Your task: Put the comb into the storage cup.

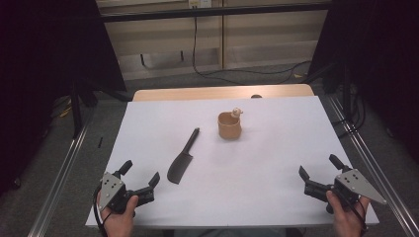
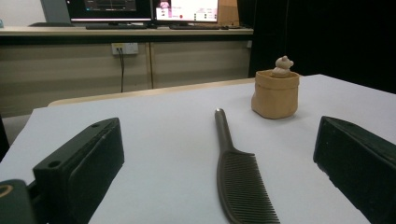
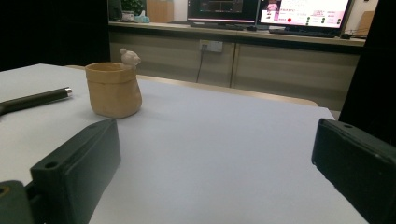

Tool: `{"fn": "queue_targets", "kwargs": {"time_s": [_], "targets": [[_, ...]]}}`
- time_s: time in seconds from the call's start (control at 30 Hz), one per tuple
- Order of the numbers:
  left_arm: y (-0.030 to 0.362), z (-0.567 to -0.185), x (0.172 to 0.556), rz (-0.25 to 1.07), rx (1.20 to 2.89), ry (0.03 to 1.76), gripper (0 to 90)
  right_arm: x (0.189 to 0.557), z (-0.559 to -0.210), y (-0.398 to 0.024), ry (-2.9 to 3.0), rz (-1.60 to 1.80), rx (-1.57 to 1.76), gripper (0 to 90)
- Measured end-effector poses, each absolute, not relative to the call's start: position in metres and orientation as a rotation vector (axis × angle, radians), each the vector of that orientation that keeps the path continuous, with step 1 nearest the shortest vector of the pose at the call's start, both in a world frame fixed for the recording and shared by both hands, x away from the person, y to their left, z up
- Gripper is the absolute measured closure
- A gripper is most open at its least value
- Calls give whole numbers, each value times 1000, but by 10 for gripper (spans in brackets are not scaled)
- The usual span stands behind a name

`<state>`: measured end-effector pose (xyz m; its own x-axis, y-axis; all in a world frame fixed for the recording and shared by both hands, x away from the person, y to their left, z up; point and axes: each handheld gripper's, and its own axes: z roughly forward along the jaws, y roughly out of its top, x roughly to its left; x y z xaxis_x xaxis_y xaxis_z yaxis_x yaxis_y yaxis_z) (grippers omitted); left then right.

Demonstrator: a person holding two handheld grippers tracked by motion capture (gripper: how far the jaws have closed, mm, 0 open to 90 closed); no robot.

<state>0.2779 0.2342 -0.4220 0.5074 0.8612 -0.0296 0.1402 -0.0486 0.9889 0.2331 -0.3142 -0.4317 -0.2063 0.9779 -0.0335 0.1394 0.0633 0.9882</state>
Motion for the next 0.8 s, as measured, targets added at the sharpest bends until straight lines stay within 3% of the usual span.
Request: {"fn": "queue_targets", "kwargs": {"time_s": [0.33,0.8], "targets": [[231,-420,281,715,1560,897,18,232,-433,-315,1506,1259,1174,3],[223,-420,293,573,1610,849,50,235,-435,-314,1523,1268,1175,6]]}}
